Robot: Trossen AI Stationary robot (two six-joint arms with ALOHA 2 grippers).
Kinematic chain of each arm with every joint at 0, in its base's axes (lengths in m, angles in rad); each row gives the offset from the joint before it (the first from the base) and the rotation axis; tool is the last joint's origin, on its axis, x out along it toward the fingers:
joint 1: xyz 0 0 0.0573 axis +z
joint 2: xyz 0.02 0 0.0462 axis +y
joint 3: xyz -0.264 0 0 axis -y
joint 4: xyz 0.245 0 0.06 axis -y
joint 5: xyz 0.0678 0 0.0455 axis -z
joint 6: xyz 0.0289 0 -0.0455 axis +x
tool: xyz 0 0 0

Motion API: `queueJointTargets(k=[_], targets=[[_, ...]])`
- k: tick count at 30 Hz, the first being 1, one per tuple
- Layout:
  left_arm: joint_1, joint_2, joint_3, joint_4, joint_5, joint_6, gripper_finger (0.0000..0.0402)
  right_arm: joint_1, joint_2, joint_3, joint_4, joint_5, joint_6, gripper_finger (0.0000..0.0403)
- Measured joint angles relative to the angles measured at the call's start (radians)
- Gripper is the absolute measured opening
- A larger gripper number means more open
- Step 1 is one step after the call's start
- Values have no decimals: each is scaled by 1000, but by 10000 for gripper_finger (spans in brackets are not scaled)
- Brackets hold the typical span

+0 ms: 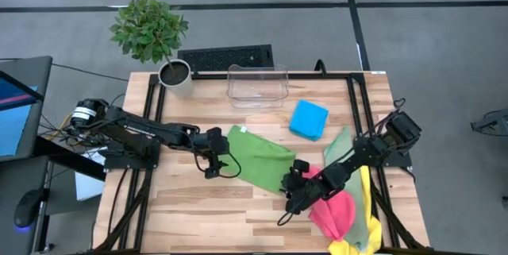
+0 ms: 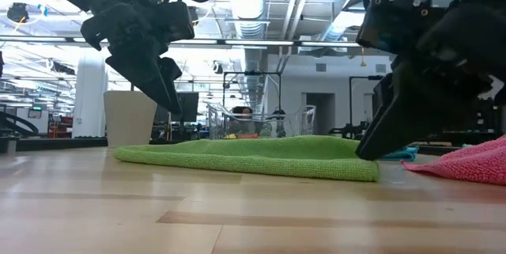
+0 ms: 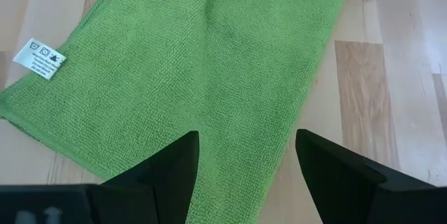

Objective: Fold microfiber towels
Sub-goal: Fold the green microfiber towel

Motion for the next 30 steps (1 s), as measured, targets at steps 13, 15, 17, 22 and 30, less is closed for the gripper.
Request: queueJointTargets(k=[13,15,17,22,30], targets=[[0,0,0,0,-4,0,231,1,-3,0,-16,-19,10,13],[0,0,0,2,-4,0,231,6,-21,9,-13,-15,7,15],[0,0,0,5,-4,0,231,14,-41,13,-13,-18,-7,16],[0,0,0,11,-4,0,231,29,-52,13,-89,-65,-10,54],[0,0,0,17,-15,0,231,6,-44,13,-77,-73,-104,184]])
